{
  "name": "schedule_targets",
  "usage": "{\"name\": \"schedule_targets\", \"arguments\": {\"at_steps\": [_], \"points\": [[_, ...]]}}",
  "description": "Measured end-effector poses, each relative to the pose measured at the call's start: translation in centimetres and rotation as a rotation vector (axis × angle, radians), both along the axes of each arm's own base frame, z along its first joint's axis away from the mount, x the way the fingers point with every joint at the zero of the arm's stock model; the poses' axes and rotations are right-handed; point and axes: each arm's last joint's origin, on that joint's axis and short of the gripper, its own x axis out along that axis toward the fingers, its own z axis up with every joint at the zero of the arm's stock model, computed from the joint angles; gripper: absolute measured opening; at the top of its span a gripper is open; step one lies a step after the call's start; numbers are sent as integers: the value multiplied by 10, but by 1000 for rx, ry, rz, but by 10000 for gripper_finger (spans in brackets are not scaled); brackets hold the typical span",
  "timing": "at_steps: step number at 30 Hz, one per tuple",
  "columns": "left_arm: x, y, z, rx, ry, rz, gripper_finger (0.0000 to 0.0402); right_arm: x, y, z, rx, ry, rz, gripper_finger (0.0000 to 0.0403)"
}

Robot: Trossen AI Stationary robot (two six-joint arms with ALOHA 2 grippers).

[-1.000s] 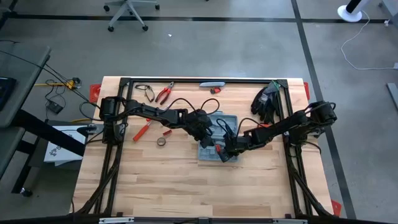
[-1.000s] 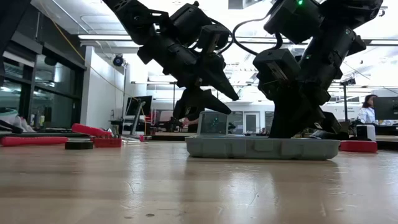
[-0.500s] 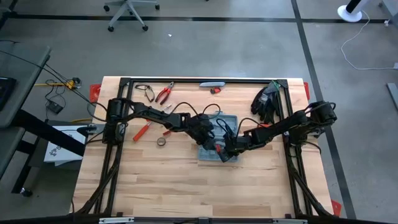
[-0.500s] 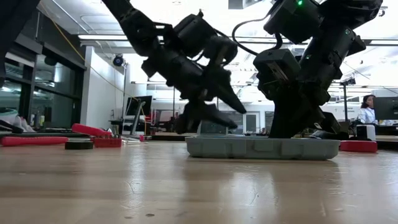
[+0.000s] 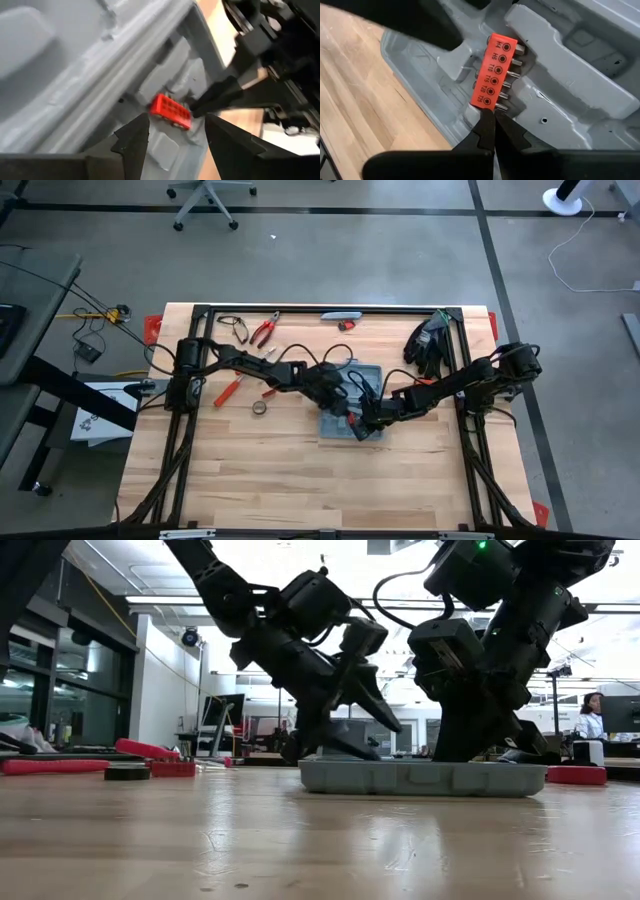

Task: Prefit tool cases
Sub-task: Put the right orange multi-bit set into the gray tool case

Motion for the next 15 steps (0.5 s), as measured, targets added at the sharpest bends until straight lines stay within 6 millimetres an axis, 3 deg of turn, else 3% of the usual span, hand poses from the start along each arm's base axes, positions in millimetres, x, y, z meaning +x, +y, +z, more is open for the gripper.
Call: {"name": "schedule_targets", "arguments": {"at_steps": [9,15], "points": [[-1,-5,-2,25,27,35,191,3,-1,0,16,-30,8,0],[1,-6,-14,-3,56,44,191,9,-1,-7,52,-44,19,0]]}}
